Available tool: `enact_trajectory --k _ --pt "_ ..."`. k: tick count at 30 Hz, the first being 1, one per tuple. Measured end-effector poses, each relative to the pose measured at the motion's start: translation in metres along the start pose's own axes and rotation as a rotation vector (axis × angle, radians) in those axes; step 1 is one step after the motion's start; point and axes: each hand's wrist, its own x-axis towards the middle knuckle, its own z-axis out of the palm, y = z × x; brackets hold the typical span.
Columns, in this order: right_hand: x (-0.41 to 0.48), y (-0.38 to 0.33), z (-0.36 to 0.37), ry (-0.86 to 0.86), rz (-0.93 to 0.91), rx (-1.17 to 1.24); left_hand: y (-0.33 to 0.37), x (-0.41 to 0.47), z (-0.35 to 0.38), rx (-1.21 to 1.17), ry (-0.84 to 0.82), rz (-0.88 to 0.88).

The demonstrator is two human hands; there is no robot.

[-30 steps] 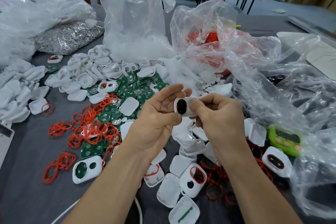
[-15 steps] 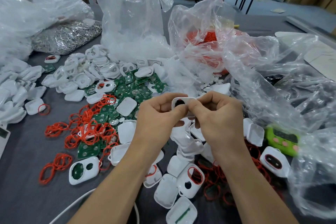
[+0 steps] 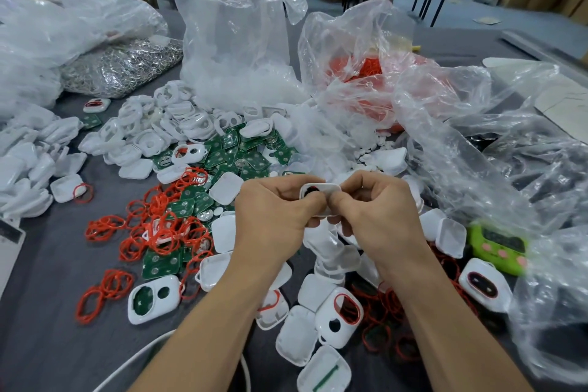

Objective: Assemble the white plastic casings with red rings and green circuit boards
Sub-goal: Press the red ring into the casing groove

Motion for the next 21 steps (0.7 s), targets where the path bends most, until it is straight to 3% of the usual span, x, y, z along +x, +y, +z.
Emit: enact_trajectory --k 7,21 --pt "0.0012 0.0007 0.0008 0.107 0.005 0.019 0.0041 -0.0009 0.001 -0.033 -0.103 -0.051" --pt "-0.0019 -0.0009 0.0036 0.101 0.019 -0.09 -0.002 0.0026 -0.0019 0.094 -0.06 0.038"
